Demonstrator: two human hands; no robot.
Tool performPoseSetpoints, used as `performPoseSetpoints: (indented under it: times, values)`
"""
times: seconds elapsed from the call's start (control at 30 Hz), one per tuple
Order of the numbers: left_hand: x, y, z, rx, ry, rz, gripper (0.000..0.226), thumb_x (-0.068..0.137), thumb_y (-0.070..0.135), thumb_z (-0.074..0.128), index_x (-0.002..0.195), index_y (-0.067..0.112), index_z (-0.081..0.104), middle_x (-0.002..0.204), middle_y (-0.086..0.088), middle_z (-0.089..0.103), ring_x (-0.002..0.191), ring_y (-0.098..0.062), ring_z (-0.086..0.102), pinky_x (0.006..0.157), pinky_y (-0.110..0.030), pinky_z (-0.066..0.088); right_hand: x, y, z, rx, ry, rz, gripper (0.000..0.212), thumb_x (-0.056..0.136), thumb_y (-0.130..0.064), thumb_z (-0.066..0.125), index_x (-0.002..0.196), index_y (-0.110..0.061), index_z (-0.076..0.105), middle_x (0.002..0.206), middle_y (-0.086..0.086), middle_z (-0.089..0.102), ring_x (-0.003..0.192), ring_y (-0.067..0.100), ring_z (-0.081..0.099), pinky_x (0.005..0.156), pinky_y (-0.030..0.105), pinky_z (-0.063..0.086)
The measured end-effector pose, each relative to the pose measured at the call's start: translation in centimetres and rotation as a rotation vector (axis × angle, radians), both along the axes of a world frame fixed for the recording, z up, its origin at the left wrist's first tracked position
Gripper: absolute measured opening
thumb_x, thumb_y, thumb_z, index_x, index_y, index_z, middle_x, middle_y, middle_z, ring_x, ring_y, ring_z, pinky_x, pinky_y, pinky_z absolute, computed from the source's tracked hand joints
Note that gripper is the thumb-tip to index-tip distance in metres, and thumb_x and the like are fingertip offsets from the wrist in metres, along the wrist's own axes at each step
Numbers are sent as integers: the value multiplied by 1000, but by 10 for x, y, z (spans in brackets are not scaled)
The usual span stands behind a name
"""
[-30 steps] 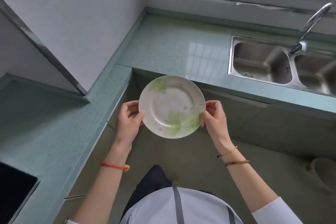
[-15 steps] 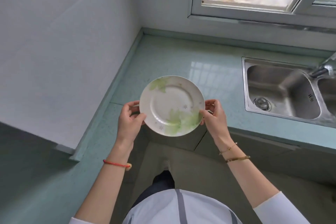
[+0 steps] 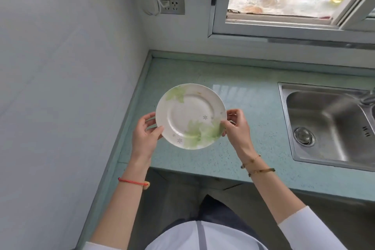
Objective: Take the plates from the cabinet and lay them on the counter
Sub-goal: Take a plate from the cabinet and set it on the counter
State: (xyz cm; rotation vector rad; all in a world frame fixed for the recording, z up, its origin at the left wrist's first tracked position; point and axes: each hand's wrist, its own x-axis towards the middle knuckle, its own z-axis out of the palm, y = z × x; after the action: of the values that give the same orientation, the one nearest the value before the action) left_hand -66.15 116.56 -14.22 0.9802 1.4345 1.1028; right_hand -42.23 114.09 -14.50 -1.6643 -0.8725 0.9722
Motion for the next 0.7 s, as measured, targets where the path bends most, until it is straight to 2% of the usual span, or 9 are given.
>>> performPoseSetpoints:
  times: [0.27, 0.4, 0.53, 0.7]
  values:
    - [20, 97, -12, -54, -1, 50, 43, 90, -4, 64, 127, 17, 58, 112, 7, 64, 99, -6, 65, 66, -14, 58, 19, 104, -16, -81, -36, 52, 21, 79, 1, 52, 97, -9, 51, 91, 9, 60, 66, 18, 56, 51, 25, 49]
    - [28, 144, -27, -88, 25, 58, 44, 89, -7, 63, 129, 12, 59, 112, 3, 64, 96, -5, 65, 64, -13, 57, 26, 153, -31, -135, -91, 78, 24, 78, -1, 52, 101, -8, 51, 97, 10, 62, 75, 25, 60, 61, 37, 55]
    - [36, 190, -43, -125, 58, 44, 45, 89, -9, 63, 130, 9, 58, 117, -3, 63, 89, -3, 64, 63, -12, 57, 29, 197, -51, -185, -107, 83, 25, 80, 3, 49, 105, -3, 50, 102, 16, 60, 74, 22, 58, 51, 25, 50]
    - [38, 238, -71, -161, 92, 17, 48, 87, -11, 64, 131, 5, 57, 123, -8, 62, 97, -14, 63, 65, -15, 59, 27, 240, -78, -237, -164, 45, 25, 80, 3, 47, 105, -1, 50, 95, 12, 57, 82, 30, 58, 60, 38, 56]
